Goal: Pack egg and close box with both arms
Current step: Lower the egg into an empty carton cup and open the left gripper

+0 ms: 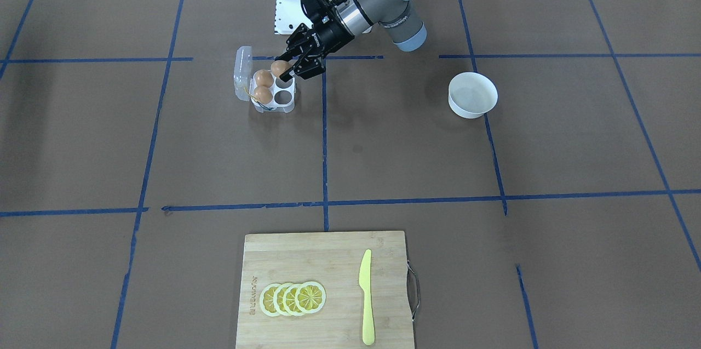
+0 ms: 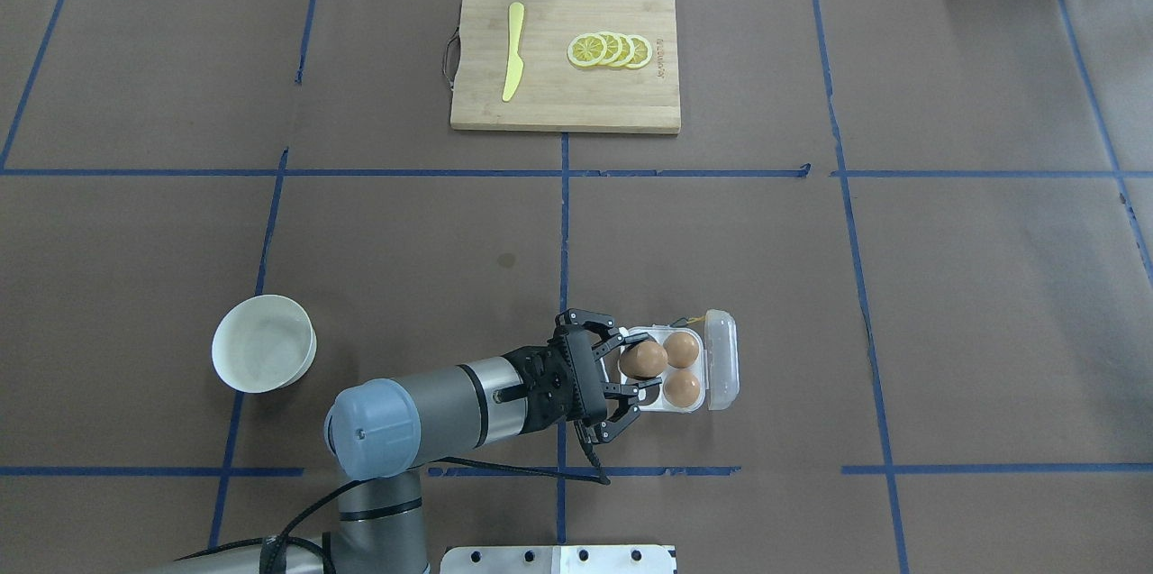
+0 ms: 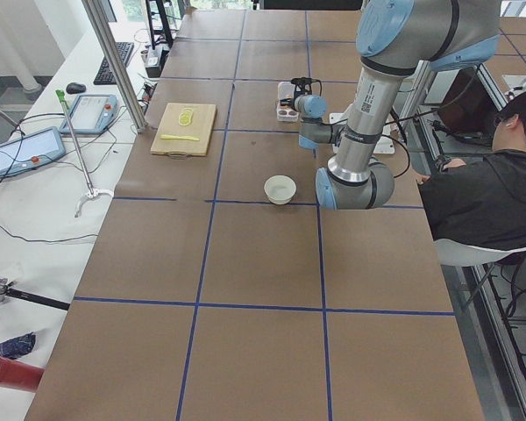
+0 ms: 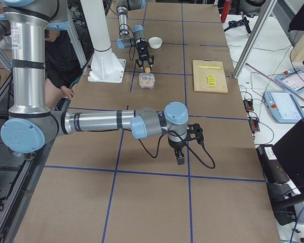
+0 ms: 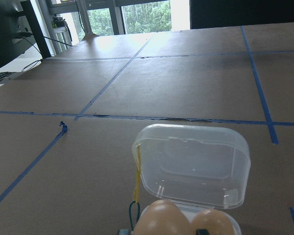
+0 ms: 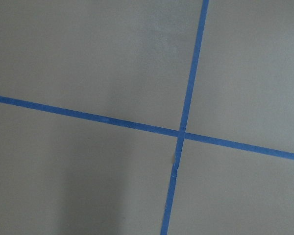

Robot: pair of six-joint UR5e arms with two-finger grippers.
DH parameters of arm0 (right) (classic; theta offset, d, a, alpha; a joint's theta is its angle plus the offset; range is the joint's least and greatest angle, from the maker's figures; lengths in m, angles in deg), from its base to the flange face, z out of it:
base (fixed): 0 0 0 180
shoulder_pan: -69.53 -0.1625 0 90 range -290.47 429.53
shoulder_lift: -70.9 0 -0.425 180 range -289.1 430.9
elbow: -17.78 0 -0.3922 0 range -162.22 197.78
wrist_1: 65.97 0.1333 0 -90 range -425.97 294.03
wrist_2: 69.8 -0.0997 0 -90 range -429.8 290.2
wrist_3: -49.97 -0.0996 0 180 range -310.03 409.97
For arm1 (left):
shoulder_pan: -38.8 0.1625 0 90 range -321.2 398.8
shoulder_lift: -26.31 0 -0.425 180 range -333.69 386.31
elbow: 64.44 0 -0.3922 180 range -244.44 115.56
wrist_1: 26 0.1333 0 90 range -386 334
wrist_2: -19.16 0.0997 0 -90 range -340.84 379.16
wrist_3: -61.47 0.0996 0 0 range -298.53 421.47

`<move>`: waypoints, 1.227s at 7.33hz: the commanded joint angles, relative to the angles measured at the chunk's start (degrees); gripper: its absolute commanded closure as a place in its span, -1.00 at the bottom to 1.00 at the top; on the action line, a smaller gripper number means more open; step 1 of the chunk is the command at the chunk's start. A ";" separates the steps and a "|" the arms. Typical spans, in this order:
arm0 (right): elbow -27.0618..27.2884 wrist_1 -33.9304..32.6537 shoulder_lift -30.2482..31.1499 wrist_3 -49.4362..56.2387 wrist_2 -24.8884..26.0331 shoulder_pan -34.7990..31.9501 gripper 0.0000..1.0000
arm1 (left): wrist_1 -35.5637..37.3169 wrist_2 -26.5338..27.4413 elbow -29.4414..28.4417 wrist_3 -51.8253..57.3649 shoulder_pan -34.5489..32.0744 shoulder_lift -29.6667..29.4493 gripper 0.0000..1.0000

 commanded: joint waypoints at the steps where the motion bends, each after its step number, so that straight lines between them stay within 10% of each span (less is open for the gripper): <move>1: -0.25 0.00 0.01 0.00 -0.04 -0.06 -1.00 | 0.05 0.03 -0.53 0.02 0.29 -0.53 -0.66; 2: -0.25 0.00 0.01 0.00 0.05 -0.06 -1.00 | -0.04 0.03 -0.53 -0.07 0.29 -0.62 -0.99; 7: -0.25 0.00 -0.17 0.00 -0.04 -0.06 -1.00 | 1.01 -0.40 0.25 -0.69 -2.33 -0.62 -0.99; 9: -0.34 0.00 -0.08 0.00 -0.12 -0.06 -1.00 | 11.67 -7.92 4.35 -4.61 -7.94 0.25 -0.99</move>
